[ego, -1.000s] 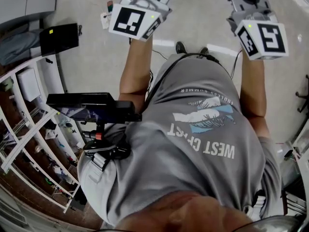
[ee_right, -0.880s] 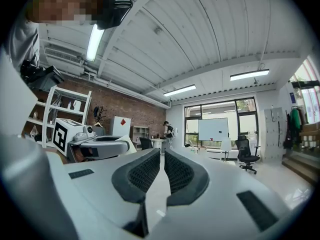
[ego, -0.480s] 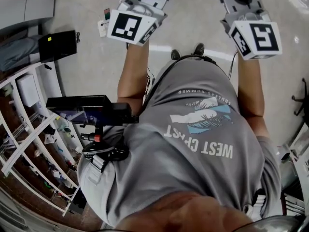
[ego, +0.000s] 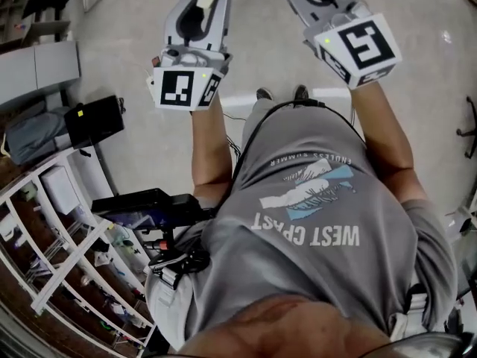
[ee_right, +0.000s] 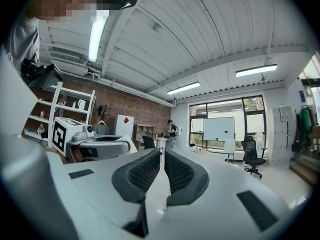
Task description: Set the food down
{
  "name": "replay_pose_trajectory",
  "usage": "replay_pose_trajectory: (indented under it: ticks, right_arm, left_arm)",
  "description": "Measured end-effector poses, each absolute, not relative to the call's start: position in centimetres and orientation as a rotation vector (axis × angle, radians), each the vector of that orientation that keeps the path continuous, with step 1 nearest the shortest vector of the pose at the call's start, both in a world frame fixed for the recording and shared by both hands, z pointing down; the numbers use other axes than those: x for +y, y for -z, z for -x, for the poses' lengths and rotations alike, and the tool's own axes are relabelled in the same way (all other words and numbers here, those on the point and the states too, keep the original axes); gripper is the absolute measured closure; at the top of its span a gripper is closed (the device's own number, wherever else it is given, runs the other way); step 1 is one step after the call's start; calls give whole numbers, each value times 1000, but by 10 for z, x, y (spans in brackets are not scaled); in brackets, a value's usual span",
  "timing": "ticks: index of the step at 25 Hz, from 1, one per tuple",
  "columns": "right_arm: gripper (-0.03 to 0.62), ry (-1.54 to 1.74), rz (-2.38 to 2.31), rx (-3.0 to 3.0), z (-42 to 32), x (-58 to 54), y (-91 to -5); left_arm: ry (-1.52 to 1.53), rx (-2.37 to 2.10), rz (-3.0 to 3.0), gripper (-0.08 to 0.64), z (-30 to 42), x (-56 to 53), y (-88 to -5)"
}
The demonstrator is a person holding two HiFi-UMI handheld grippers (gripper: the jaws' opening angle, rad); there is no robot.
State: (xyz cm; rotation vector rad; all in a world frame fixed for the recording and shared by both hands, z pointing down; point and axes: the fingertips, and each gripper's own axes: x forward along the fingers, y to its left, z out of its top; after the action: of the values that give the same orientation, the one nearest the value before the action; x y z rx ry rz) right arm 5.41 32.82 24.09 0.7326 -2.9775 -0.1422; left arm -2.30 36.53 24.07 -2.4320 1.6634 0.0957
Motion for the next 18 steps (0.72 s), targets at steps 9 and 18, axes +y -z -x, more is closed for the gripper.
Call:
replay_pose_trajectory:
  ticks: [9, 18]
  right_arm:
    - [582, 103, -827, -2966, -73, 330, -243]
    - [583, 110, -915, -2946, -38, 312, -265]
  left_arm:
    - [-78, 1566, 2492, 456, 5, 360, -238]
    - [-76, 1478, 2522, 456, 38, 338, -256]
